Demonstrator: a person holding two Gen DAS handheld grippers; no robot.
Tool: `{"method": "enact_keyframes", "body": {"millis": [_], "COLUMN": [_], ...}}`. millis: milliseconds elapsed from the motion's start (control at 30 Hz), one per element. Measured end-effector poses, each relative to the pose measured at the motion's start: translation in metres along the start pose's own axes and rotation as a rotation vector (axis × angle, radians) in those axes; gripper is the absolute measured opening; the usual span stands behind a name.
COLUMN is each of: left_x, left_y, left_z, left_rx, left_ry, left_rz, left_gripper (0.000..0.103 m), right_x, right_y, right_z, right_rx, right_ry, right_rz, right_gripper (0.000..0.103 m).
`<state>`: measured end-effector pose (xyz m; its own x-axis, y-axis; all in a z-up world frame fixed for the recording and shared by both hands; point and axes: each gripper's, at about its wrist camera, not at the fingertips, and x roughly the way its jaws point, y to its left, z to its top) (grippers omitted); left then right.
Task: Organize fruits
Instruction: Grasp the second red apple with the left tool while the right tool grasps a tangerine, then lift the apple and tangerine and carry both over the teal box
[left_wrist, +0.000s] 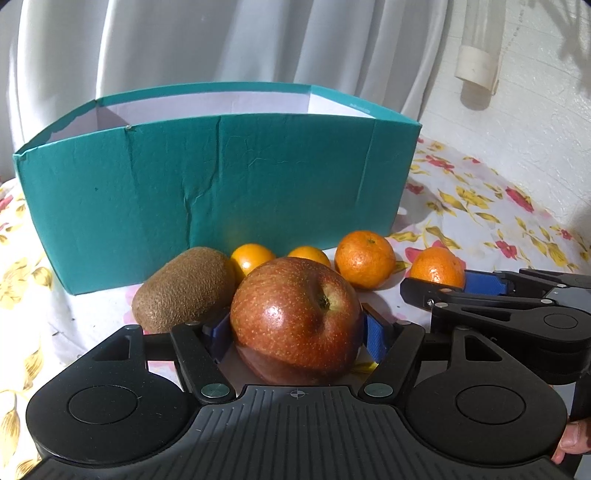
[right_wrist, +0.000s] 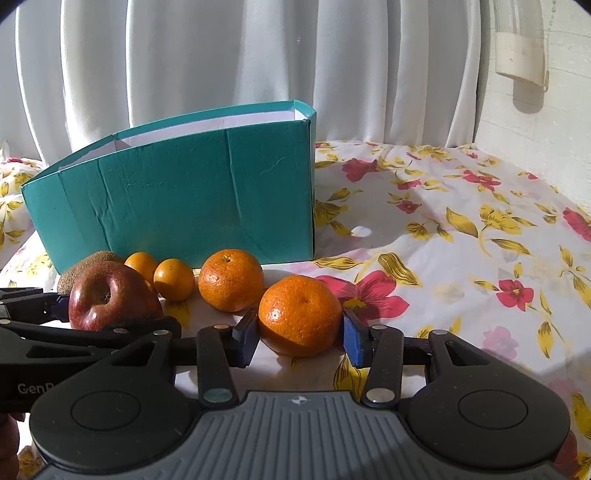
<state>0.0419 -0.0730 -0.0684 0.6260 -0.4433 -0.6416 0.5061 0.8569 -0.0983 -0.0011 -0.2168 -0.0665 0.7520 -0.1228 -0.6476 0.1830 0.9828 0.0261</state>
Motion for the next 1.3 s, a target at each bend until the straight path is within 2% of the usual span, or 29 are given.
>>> {"method": "enact_keyframes", "body": {"millis": [367,467,567,667,900,1100,1200,1300], "left_x": [-0.003,-0.017,-0.04,-0.07,-0.123,-0.129,-0.127,-0.12], "left_y": [-0.003,-0.01,-0.012,-0.006,0.01,0.022,0.026,0.028], "left_z": [0.0,-0.001,0.007,0.025,0.089,0.137,0.144,0.143], "left_rx": [0.043,0.102,0.099,0.06,-0.007,-0.037,-0.054,-0.051], "left_ry": [0.012,-0.022,-0.047,-0.075,-0.125,-0.138,-0.134,-0.109], "left_rz": [0.017,0.056,0.077,0.096,0.227,0.297,0.322,0.345], "left_gripper": [0.074,0.074,0.074,0.074,0.074,0.074,0.074,0.074], "right_x": [-0.01,-0.016,-0.026,-0.038,-0.068,-0.075,-0.076,-0.068], "right_y": [0.001,0.001,0.004,0.01,0.028,0.046,0.052,0.056], "right_z": [0.001,0.006,0.014,0.027,0.079,0.133,0.149,0.154], "right_rx": [0.02,0.022,0.017,0.007,-0.015,-0.042,-0.045,-0.037], "right_ry": [-0.01,-0.017,-0.026,-0.047,-0.11,-0.155,-0.192,-0.183], "right_rz": [-0.036,-0.044,-0.049,-0.044,-0.012,0.054,0.065,0.065], "right_gripper": [0.045,0.045,0.045,0.045,0.045,0.045,0.045,0.045]}}
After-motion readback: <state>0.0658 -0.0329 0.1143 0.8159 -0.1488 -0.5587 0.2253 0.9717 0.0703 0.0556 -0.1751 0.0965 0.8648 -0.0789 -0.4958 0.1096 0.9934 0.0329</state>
